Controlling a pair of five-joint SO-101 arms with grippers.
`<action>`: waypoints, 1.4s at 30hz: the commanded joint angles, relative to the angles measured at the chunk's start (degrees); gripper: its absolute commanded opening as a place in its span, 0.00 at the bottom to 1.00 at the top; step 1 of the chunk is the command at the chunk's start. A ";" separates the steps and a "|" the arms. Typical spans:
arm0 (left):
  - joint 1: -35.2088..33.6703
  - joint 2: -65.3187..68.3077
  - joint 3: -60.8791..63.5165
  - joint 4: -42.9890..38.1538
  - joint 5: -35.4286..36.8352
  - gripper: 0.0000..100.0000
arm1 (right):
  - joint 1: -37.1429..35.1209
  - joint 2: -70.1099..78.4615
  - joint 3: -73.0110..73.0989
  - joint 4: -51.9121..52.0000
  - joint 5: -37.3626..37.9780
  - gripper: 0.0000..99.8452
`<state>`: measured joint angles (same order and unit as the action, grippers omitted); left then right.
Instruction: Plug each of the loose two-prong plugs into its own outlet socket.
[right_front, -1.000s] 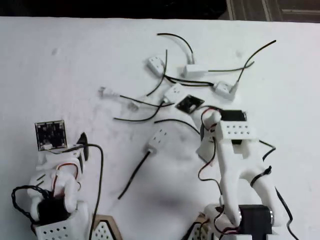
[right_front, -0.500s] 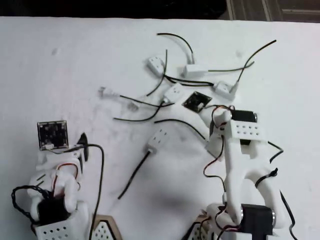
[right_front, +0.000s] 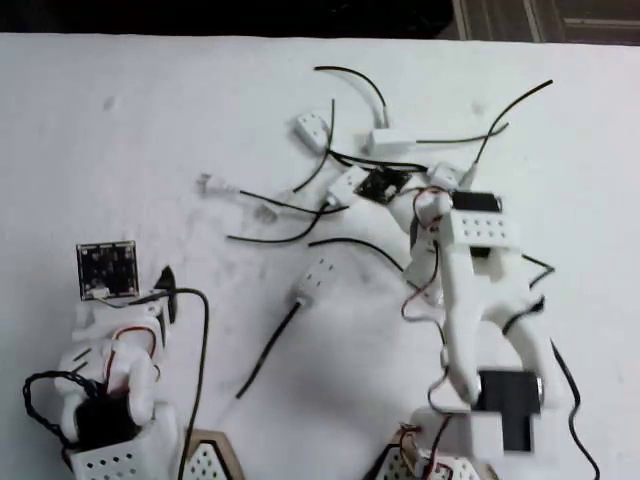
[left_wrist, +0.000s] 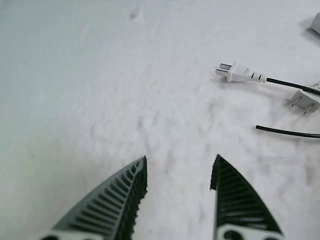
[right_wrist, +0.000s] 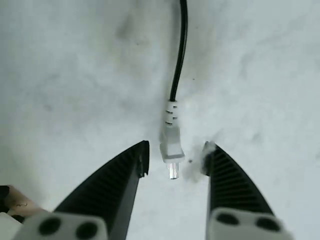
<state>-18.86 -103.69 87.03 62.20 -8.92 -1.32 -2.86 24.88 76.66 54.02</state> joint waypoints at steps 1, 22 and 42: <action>-0.48 -0.40 -0.35 -0.97 -0.44 0.22 | -0.22 6.11 -9.23 5.58 0.35 0.17; -0.48 -0.40 -0.35 -0.97 -0.53 0.22 | 2.95 20.62 -15.65 8.84 4.92 0.09; -0.48 -0.40 -0.35 -0.97 -0.53 0.22 | 2.77 20.70 -10.29 4.97 5.54 0.09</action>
<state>-18.86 -103.69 87.03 62.20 -8.92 1.76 17.98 13.36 83.52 59.12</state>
